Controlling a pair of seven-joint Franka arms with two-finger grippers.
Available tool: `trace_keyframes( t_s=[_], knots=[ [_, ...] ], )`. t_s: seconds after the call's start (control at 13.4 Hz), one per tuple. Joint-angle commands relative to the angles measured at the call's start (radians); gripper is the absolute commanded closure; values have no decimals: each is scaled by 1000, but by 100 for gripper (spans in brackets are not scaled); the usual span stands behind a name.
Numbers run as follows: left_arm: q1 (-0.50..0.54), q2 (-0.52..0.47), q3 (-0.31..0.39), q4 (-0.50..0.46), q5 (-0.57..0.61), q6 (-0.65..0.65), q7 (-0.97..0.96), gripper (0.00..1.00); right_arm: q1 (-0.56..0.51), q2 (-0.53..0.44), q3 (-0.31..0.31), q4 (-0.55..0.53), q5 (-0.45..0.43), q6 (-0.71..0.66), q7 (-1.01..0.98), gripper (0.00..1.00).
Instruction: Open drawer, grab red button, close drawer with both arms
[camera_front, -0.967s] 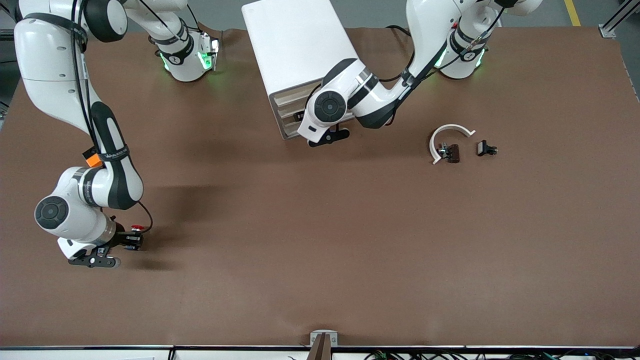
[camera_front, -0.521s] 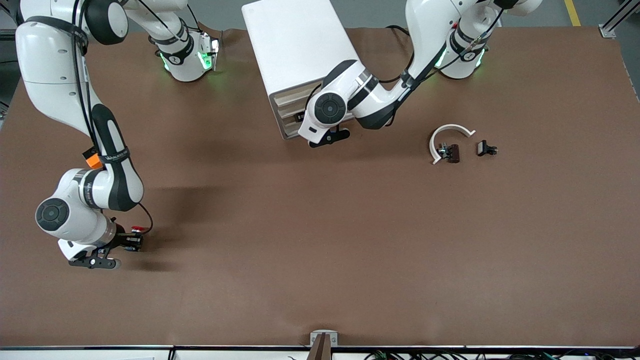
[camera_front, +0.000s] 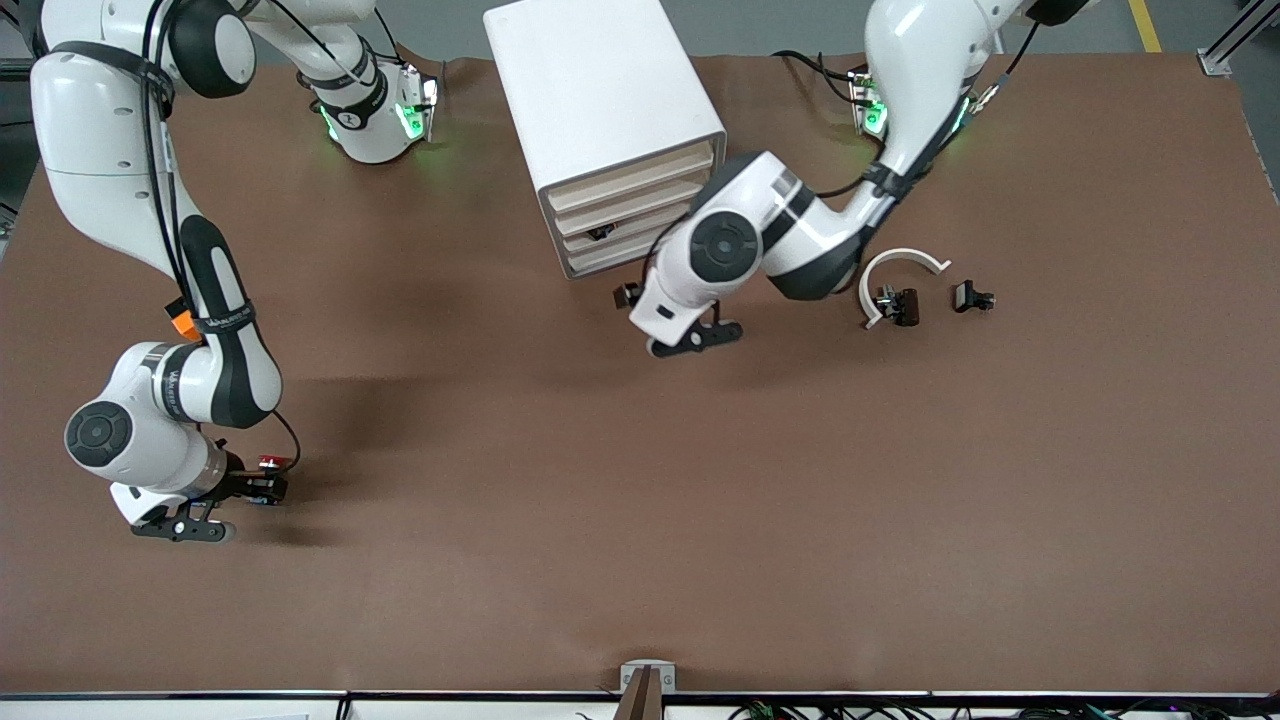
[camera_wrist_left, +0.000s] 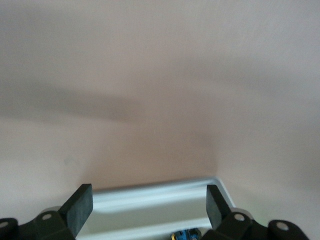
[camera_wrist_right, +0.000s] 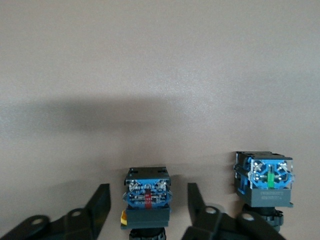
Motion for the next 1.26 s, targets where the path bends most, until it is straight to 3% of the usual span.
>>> trace_keyframes(
  t_s=[0.0,0.3,0.45,0.6,1.19],
  knots=[
    [73,-26,-7,-4,28,-10,168,0,-16,6,18,38,-19,-17,-7,0],
    [199,-81,-5,-25,31,-10,351,0,-4,-67,25,41,-13,-204,-6,0],
    [254,-153,-5,-91,154,-10,441,0,-2,-142,28,41,-13,-337,-7,0],
    [315,-205,-7,-116,219,-27,445,0,0,-231,29,35,-8,-462,-7,0],
    [559,-395,-12,-150,224,-162,535,0,-5,-616,28,-25,-7,-792,-16,0]
  ],
)
